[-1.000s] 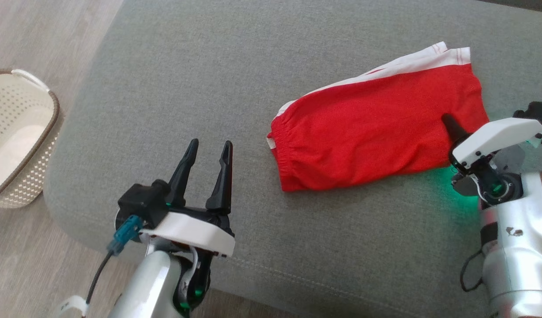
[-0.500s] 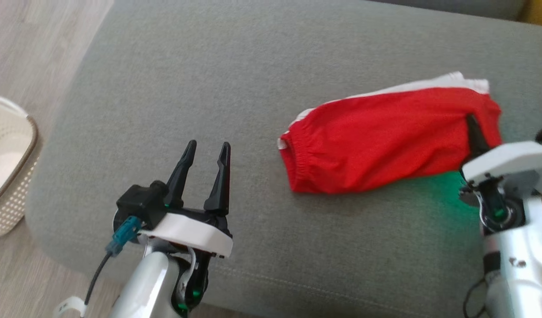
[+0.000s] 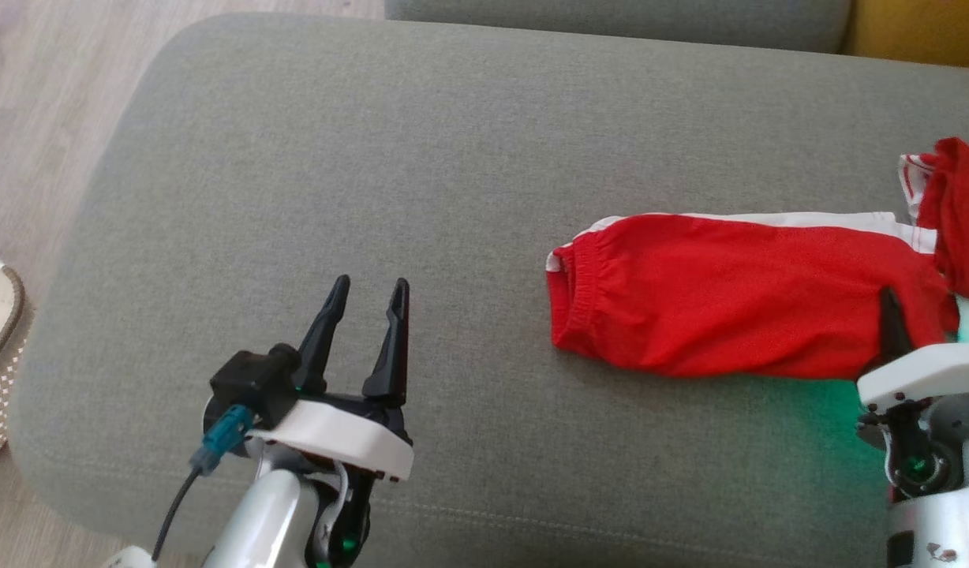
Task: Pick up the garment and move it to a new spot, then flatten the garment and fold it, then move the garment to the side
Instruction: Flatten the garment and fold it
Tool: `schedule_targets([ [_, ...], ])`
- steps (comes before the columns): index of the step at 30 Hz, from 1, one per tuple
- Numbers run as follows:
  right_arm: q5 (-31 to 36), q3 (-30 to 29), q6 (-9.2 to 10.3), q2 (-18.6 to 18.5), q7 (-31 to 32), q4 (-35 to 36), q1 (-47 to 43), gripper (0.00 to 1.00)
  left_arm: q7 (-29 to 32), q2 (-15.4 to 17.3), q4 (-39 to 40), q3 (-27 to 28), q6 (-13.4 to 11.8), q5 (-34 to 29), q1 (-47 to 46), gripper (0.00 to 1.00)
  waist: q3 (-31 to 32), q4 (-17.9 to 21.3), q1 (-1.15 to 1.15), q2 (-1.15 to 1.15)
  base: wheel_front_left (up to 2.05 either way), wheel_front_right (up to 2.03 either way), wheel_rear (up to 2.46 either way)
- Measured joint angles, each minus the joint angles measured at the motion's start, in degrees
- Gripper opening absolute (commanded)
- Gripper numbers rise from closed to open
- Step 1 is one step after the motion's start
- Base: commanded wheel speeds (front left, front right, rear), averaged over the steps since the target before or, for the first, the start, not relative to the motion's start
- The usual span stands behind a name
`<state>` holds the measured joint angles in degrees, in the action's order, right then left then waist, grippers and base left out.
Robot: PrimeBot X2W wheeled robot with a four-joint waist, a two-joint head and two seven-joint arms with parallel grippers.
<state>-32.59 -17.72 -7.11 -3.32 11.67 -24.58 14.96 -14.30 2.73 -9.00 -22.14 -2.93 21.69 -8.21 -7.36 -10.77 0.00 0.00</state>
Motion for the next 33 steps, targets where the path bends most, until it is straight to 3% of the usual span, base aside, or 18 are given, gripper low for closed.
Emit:
schedule_targets([
  [5, 2.1, 0.7, 0.00, 0.5, -0.1, 0.1, 0.0, 0.00, 0.0, 0.0, 0.0, -0.3, 0.4, 0.1, 0.0, 1.00, 0.0, 0.7, 0.00, 0.00, 0.00, 0.00, 0.00],
  [14, 8.6, 5.3, 0.00, 0.5, -6.4, 0.5, 3.3, 0.00, 0.0, 0.0, -0.1, -0.7, 0.4, 0.1, 0.0, 1.00, 0.7, -0.6, 0.00, 0.00, 0.00, 0.00, 0.00],
  [19, 12.5, 15.4, 0.00, -0.7, -9.0, 2.3, 3.3, 0.00, 0.0, 0.0, -0.1, -0.5, 0.4, 0.1, 0.0, 1.00, 1.0, -1.6, 0.00, 0.00, 0.00, 0.00, 0.00],
  [23, 15.6, 24.7, 0.00, -4.1, -10.2, 2.4, 3.3, 0.00, 0.0, 0.0, -0.1, 0.0, 0.4, 0.1, 0.0, 1.00, 1.1, -2.2, 0.00, 0.00, 0.00, 0.00, 0.00],
  [33, 19.7, 41.2, 0.00, -9.0, -11.5, -2.7, 4.8, 0.00, 0.0, 0.0, -0.1, 0.0, 0.4, 0.3, 0.0, 1.00, 0.6, -3.1, 0.00, 0.00, 0.00, 0.00, 0.00],
])
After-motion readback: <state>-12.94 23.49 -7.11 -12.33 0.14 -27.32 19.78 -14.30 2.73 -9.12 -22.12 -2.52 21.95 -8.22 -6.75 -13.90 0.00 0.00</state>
